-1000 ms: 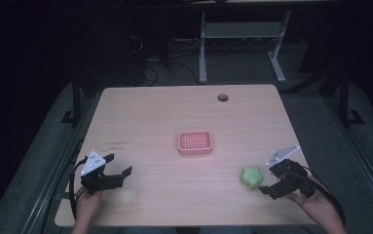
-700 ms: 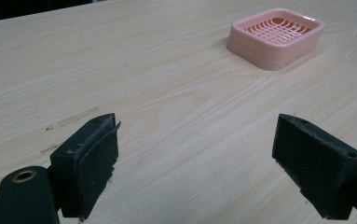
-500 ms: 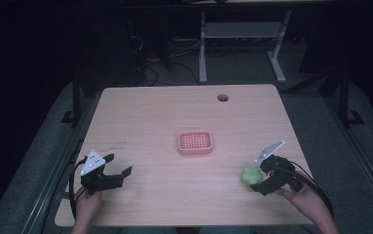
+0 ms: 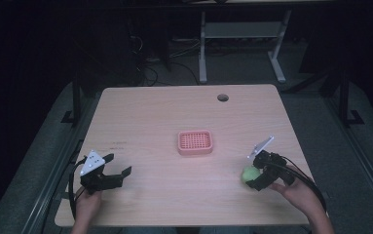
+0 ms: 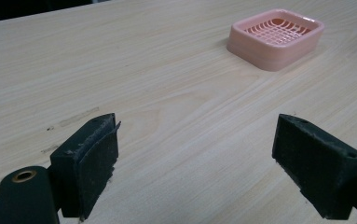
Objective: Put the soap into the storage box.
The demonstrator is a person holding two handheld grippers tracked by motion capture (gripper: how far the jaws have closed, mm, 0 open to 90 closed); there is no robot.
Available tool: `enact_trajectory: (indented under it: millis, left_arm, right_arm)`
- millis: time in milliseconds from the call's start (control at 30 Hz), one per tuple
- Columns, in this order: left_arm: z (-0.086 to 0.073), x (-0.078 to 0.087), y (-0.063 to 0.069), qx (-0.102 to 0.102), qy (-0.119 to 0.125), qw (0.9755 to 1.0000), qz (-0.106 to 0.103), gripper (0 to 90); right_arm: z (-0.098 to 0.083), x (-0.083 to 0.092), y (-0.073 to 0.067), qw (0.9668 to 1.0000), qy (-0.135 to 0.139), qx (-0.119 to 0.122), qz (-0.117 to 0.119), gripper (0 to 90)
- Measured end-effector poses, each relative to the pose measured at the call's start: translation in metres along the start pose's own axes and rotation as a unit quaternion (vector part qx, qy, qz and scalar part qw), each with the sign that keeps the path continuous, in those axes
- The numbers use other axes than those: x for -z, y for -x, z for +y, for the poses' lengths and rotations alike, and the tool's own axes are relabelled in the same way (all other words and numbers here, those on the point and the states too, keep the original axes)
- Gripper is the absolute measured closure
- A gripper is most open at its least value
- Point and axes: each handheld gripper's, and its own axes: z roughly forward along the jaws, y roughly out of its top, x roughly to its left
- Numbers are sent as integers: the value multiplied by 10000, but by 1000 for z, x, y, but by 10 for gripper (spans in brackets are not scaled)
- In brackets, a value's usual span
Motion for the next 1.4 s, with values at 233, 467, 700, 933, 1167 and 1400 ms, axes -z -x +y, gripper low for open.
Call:
enact_trajectory:
  millis: [233, 467, 700, 933, 1167, 1400]
  left_arm:
    - [0, 0, 0, -29, -3, 10000, -6, 141]
    - [0, 0, 0, -5, -6, 10000, -5, 141]
    - [0, 1, 0, 2, -1, 10000, -1, 141]
    - [0, 1, -1, -7, 1, 10000, -6, 140]
    - [0, 0, 0, 12, -2, 10000, -10, 140]
    - [0, 0, 0, -5, -1, 10000, -8, 140]
  right_arm:
    - [4, -5, 3, 10000, -78, -54, 11, 200]
    - [7, -12, 3, 9998, -210, -19, 19, 200]
    - [10, -18, 4, 9995, -303, 14, -21, 200]
    - [9, -25, 5, 9992, -402, -56, -65, 206]
    - [6, -32, 5, 9987, -503, -101, -74, 226]
    - [5, -30, 5, 9987, -488, -133, -50, 248]
